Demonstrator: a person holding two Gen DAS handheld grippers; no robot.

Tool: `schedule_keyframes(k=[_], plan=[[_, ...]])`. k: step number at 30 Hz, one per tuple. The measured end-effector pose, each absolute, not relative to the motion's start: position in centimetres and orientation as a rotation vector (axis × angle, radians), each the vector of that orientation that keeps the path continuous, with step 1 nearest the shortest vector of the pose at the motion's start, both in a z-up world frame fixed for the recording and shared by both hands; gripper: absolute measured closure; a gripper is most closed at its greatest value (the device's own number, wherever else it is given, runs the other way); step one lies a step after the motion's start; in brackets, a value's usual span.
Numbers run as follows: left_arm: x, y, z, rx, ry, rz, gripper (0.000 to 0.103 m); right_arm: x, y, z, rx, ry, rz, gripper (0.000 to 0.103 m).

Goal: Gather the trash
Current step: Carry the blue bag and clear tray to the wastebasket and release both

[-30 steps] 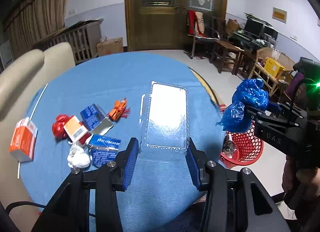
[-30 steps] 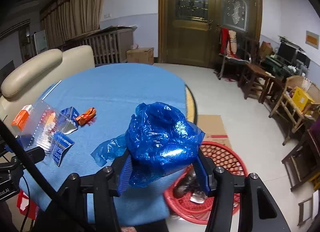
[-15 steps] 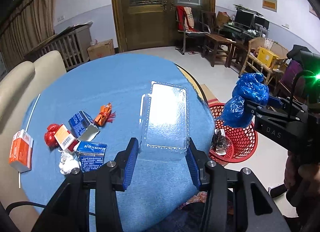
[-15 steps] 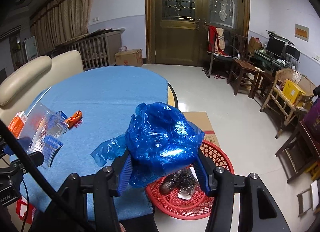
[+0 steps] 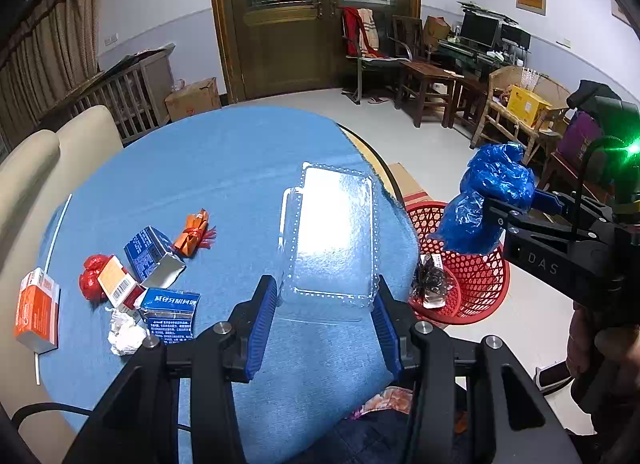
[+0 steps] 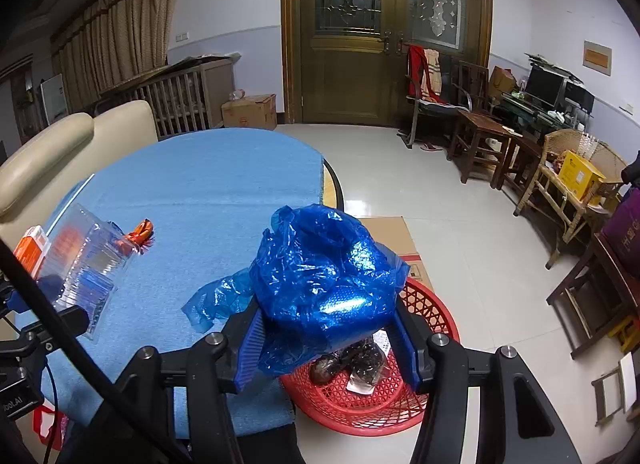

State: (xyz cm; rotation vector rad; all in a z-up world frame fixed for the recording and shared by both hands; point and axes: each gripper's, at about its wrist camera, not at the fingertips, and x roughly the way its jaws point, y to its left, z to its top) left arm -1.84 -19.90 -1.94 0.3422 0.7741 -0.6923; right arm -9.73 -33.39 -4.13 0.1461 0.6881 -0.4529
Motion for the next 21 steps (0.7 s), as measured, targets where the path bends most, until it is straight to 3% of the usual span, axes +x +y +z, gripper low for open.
schedule_keyframes(k=[21], plan=[[-2.2, -23.6, -2.6, 0.403, 0.788, -0.752, 0.054, -10.6, -34.8, -4.6, 0.206, 0.692, -0.503, 0.043]])
